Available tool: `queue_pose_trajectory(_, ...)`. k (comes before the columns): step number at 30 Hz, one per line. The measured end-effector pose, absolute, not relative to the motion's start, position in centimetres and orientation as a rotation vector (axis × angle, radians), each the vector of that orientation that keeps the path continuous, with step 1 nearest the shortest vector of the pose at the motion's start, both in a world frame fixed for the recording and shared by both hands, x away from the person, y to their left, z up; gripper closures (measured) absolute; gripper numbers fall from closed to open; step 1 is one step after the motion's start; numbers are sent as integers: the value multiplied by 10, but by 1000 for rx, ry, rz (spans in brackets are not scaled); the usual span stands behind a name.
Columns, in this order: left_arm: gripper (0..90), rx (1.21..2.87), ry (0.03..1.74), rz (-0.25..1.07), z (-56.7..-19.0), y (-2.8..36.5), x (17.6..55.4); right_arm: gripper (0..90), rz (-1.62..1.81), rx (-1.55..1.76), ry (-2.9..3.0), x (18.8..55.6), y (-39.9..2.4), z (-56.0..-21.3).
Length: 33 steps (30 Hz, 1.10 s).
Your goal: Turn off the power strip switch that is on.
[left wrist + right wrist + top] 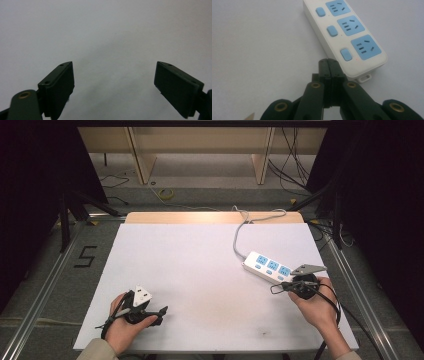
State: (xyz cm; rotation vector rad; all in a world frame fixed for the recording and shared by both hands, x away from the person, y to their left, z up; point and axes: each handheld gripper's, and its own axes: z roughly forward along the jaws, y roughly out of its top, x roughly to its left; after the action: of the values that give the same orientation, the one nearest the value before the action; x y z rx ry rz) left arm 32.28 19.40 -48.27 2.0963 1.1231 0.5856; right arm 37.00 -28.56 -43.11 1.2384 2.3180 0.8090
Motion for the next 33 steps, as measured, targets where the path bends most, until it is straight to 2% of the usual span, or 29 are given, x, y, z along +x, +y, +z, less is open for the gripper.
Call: queue_pose_trajectory(33, 162, 2094, 1123, 589, -483, 194, 323, 900, 793, 1265, 2323, 388, -283, -429)
